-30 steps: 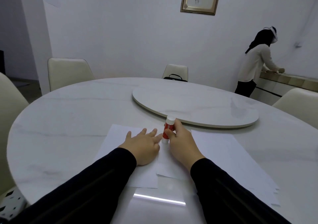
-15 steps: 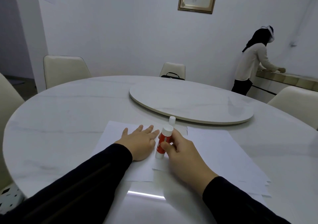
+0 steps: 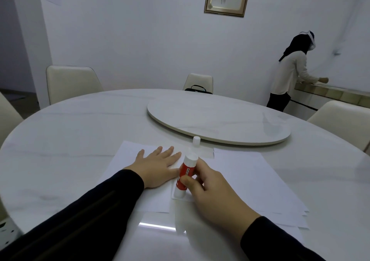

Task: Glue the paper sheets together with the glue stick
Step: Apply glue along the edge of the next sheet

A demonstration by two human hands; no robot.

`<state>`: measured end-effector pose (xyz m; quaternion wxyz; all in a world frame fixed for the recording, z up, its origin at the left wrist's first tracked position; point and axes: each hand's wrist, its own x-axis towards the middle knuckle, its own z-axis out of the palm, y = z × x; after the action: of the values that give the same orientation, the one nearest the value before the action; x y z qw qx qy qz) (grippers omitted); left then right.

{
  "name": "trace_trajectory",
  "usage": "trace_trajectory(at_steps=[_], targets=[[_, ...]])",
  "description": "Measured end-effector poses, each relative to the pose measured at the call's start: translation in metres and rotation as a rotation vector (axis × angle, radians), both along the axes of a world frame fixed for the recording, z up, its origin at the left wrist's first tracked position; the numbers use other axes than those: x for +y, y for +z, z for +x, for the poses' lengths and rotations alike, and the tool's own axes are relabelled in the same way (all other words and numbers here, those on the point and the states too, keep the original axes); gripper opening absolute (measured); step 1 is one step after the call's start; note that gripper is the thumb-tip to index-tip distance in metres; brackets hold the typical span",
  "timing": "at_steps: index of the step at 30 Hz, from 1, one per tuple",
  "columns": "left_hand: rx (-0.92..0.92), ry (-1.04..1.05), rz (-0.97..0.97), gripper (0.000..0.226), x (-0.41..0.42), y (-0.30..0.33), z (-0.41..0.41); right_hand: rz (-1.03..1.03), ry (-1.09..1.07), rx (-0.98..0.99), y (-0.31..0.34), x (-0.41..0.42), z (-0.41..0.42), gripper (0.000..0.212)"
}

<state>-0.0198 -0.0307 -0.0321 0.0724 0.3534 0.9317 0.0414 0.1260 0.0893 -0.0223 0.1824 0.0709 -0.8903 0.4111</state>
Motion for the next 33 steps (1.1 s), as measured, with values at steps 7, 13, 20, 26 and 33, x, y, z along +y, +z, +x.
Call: trace_trajectory(at_steps=[7,13,20,26,33], targets=[[-0.118,-0.088,0.113,0.057,-0.007,0.008,0.003,0.006,-0.006,0.018,-0.002,0.003,0.002,0.018],[-0.203,-0.203,0.015,0.057,-0.012,0.019,0.003,0.009,-0.008,0.014,-0.005,0.003,0.002,0.014],[-0.211,-0.184,-0.008,0.066,-0.01,0.018,-0.001,0.035,-0.071,0.022,-0.004,0.006,0.005,0.016],[-0.213,-0.175,-0.018,0.067,-0.01,0.017,-0.006,0.063,-0.198,-0.013,-0.003,0.034,0.019,0.008],[-0.22,-0.18,-0.008,0.066,-0.012,0.017,-0.006,0.085,-0.318,-0.025,-0.002,0.073,0.043,0.007]])
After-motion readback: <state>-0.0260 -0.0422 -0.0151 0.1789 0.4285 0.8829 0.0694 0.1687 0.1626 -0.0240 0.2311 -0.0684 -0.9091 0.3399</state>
